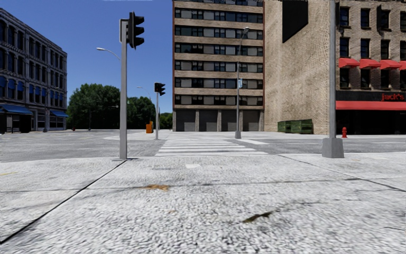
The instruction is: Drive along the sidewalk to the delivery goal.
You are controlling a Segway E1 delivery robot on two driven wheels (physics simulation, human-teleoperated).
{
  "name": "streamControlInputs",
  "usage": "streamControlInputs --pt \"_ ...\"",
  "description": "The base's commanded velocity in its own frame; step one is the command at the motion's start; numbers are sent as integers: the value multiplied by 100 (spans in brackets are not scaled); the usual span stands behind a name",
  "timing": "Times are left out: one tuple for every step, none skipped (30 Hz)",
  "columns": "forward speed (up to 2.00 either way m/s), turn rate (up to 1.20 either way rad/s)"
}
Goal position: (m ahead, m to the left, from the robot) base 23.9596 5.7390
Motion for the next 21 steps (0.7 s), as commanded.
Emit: streamControlInputs --pt "200 36" --pt "200 36" --pt "200 36" --pt "200 36" --pt "200 36" --pt "200 36" --pt "200 36" --pt "200 36" --pt "200 36" --pt "200 36" --pt "200 0" --pt "200 0" --pt "200 0" --pt "200 0" --pt "200 0" --pt "200 0" --pt "200 0" --pt "200 0" --pt "200 0" --pt "200 0" --pt "200 0"
